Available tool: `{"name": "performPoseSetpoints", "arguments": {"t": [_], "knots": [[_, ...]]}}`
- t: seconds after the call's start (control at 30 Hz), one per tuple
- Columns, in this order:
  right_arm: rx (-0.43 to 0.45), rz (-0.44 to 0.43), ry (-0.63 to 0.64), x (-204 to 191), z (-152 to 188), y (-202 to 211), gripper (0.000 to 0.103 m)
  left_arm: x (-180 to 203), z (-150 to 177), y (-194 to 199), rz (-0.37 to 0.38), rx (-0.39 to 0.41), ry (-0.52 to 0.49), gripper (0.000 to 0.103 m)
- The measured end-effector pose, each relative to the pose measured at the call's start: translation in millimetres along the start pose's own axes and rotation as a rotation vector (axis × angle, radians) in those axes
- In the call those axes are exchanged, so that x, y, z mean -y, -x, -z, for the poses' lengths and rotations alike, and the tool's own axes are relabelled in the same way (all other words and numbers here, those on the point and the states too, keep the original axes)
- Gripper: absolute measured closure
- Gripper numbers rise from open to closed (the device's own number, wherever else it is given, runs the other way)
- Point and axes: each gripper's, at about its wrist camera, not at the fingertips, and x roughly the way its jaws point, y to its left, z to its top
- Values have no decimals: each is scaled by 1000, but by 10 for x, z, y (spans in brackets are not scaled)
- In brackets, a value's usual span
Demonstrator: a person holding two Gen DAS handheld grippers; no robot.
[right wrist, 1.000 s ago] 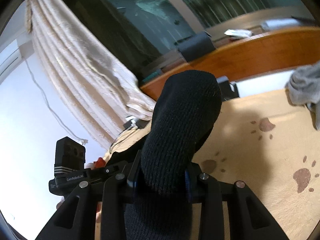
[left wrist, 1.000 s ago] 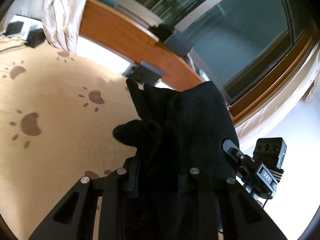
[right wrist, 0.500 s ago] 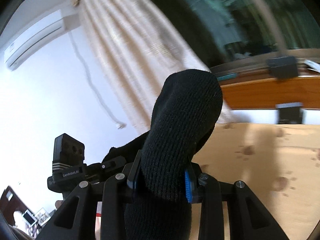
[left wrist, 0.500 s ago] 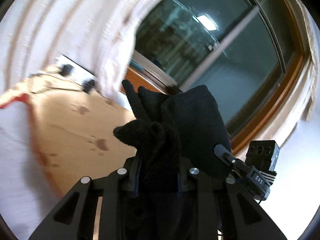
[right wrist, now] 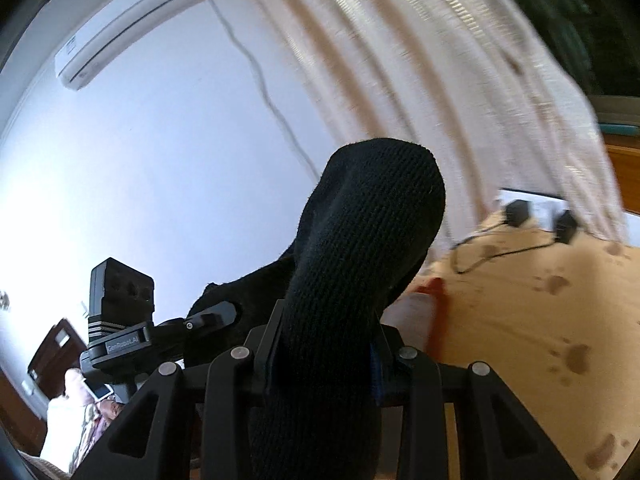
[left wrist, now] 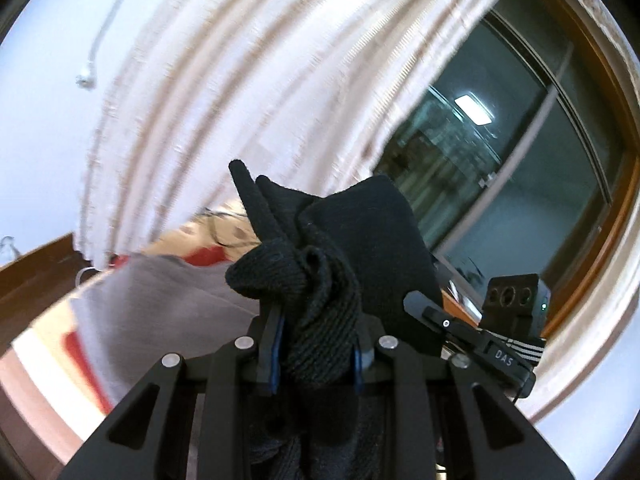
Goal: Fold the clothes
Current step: 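Carry the folded sweater with both grippers to the stack of folded clothes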
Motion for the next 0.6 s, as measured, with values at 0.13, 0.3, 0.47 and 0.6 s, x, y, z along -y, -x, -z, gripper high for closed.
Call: {"name": "performPoseSetpoints", "arguments": {"t": [0.13,0.3,0.47,0.6], "knots": [[-49,-13,20,-120,11,-382,67,-288,-22,39,-42,8,50,75],[-114,17,21,-17,64,-801,67,-629,1,-75,-79,-20,115,75],[-162,63,7,224,147,-1064,67,-841,41,-212,-96,-36,150,75],[-174,84,8,353,158,-1143,67,-931,87,-272,-111,-41,163,75]]}}
